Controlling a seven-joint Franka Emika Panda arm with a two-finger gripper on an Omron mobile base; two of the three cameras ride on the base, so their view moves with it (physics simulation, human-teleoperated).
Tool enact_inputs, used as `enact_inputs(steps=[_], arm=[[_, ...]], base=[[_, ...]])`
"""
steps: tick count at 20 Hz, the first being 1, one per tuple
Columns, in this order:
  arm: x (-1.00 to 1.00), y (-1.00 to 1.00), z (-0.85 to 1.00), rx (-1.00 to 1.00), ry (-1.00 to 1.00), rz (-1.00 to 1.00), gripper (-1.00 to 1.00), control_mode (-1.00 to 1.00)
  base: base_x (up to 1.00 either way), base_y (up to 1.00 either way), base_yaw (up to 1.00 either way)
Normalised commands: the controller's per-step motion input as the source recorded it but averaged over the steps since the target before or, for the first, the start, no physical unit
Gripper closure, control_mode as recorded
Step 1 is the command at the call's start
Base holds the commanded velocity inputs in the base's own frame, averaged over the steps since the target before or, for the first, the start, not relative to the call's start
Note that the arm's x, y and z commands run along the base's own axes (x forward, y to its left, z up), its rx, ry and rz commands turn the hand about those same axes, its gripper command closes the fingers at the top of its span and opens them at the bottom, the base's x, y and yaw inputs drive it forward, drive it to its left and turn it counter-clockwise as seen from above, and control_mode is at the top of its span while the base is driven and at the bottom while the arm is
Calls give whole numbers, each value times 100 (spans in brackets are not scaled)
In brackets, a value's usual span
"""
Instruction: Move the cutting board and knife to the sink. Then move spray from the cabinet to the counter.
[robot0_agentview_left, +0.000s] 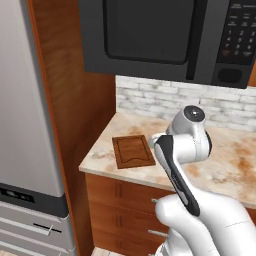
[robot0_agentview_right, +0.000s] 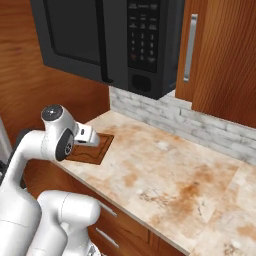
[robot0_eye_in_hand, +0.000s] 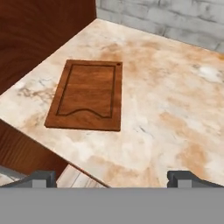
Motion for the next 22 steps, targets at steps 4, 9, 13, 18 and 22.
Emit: enact_inputs(steps=[4, 9, 13, 18, 22], arm=[[69, 0, -20, 0, 0, -1, -100, -100], [65, 0, -15, 0, 0, -3, -100, -100], [43, 0, -5, 0, 0, -4, -100, -100], [30, 0, -1, 2, 0, -7, -100, -100], [27, 0, -8, 5, 0, -7, -100, -100]], base=[[0, 0, 0], [0, 0, 0], [0, 0, 0], [0, 0, 0], [0, 0, 0]])
